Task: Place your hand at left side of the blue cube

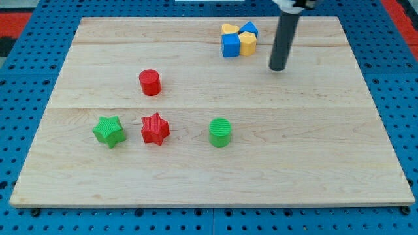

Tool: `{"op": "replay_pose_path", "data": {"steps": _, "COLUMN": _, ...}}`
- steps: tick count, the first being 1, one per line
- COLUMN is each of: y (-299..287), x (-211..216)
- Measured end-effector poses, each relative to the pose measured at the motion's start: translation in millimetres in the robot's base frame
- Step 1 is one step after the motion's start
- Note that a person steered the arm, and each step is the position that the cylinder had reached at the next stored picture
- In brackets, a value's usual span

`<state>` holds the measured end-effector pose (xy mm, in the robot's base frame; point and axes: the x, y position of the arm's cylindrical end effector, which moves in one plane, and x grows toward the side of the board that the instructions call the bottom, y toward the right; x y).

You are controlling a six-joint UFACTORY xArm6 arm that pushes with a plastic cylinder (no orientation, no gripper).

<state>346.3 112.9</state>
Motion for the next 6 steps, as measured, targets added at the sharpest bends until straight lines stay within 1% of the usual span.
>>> {"op": "replay_pose_path", "data": {"steps": 1, "y": -19.4, "x": 0.0}}
{"op": "replay_pose_path", "data": {"steps": 3, "y": -20.9, "x": -0.5}}
{"op": "replay_pose_path", "data": {"steps": 4, "y": -55.3, "x": -1.8}}
{"op": "replay_pose_path", "data": {"steps": 5, "y": -102.7, "x": -8.6}}
{"op": "replay_pose_path", "data": {"steps": 6, "y": -111.5, "x": -31.5}}
